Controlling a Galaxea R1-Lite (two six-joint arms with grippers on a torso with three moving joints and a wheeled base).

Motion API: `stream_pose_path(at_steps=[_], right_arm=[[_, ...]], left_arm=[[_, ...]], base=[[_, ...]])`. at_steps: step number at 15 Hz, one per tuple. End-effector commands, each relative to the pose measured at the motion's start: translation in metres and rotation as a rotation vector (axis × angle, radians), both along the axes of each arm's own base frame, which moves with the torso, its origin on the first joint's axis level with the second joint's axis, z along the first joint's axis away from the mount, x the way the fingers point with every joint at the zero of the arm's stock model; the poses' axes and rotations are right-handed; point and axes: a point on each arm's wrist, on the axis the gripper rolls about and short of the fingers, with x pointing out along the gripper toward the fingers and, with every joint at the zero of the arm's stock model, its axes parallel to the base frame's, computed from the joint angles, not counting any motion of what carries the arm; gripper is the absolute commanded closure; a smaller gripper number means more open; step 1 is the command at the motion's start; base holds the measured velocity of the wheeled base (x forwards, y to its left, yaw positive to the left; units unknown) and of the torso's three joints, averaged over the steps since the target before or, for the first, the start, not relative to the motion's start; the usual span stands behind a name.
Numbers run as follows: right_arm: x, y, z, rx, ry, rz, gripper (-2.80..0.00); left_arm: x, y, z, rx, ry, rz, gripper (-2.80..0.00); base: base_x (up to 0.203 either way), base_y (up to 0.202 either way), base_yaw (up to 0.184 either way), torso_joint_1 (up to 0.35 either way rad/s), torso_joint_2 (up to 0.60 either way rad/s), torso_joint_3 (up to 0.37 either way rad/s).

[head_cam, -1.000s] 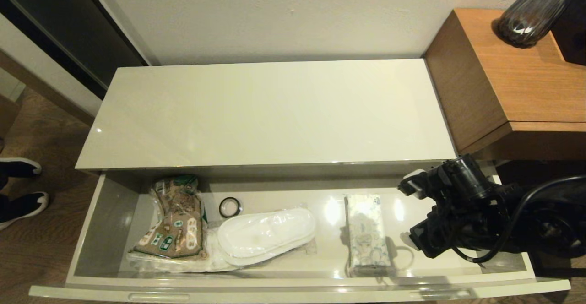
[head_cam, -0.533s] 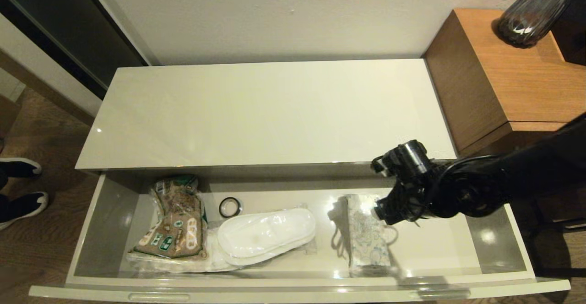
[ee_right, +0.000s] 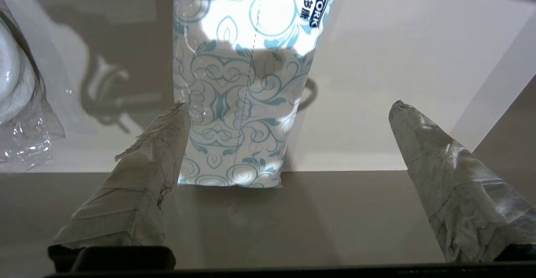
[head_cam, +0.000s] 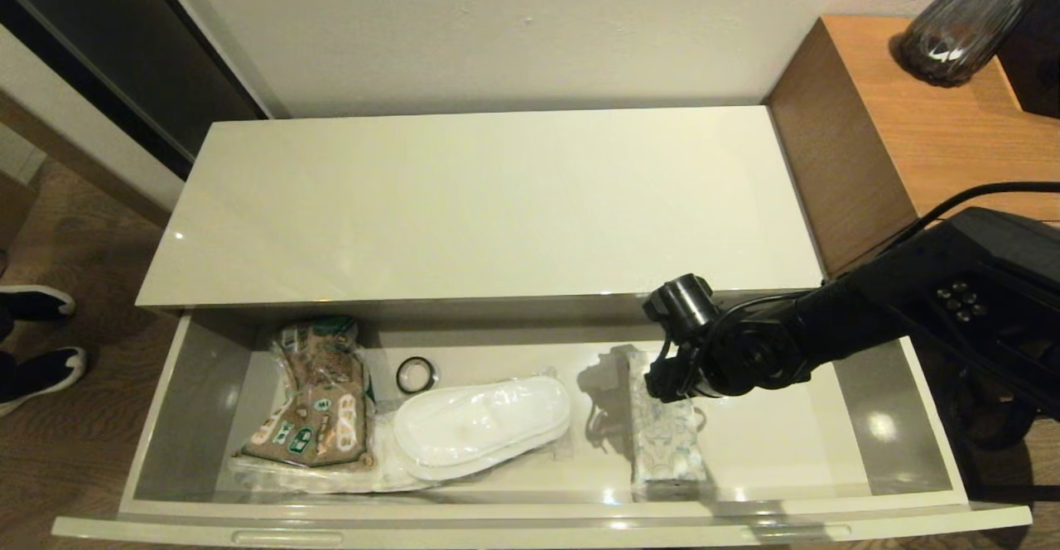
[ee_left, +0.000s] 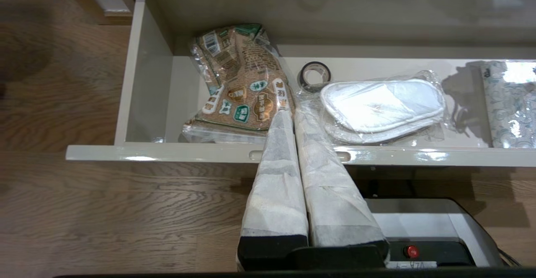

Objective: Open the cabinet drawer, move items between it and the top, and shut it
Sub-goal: Take out the tissue from the drawer

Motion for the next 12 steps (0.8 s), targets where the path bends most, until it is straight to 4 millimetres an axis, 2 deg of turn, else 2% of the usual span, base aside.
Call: stream_pose_path(at_steps=[1, 5, 12], right_arm=[[-0.002, 0.000, 0.001, -0.005, -0.006, -0.007, -2.80], [-0.004, 0.001, -0.004, 0.011, 0.003, -0.037, -2.80], [-0.021, 0.011, -0.020, 0.038, 0.035, -0.065, -2.80]], left_arm=[[0.000, 0.000, 0.000, -0.001, 0.001, 0.000, 0.00], [0.000, 0.000, 0.000, -0.003, 0.001, 0.000, 0.00], [0.000, 0.000, 0.000, -0.003, 0.001, 0.000, 0.00]], base=[[0.000, 0.000, 0.000, 0.000, 0.00, 0.000], [0.000, 0.000, 0.000, 0.000, 0.00, 0.000], [0.000, 0.000, 0.000, 0.000, 0.00, 0.000]])
